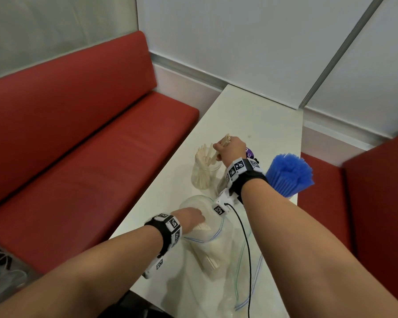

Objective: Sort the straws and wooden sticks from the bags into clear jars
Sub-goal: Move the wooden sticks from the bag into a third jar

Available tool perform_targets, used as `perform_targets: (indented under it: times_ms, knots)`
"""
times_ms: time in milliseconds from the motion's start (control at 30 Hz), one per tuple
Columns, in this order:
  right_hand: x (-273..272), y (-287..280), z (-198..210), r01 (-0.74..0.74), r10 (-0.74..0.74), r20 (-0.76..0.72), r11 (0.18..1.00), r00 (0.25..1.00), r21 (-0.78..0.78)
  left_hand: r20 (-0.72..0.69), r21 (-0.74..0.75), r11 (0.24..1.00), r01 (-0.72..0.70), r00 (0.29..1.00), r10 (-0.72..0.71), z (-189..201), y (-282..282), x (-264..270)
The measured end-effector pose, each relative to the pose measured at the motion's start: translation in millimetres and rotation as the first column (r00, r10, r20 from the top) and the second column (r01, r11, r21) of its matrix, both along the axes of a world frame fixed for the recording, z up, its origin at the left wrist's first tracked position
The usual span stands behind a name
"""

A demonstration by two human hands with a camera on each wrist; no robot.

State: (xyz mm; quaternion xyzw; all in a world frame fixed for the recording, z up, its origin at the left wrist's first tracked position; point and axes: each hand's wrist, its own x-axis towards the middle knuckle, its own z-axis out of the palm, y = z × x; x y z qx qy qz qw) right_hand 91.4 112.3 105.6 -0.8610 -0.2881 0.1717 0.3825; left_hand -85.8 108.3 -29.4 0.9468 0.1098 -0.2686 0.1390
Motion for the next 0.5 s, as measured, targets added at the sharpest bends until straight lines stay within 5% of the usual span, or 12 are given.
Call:
perform_targets:
  times_ms: [200, 400, 500]
  knots:
    - [-0.9, 5.7, -19.4, 0.022, -0.027, -0.096, 0.998, 0.995, -0.054, -0.011, 0.162, 0.979, 0.125, 0.992, -0.125, -2.4, -3.0, -6.1]
    - [-22.9, -7.2, -16.2, 0.101, -0.092, -0.076, 0.986, 0.993, 0.129, -0.073, 0.324, 0.912, 0.253, 0.967, -0.242, -3.9, -10.6, -4.8]
    - [-52.4, -25.1, -24.4, -0.079, 0.104, -0.268, 0.992, 0.958, 0.104, -0.066, 0.308, 0.912, 0.272, 0.962, -0.265, 1.3, -13.3, -1.0]
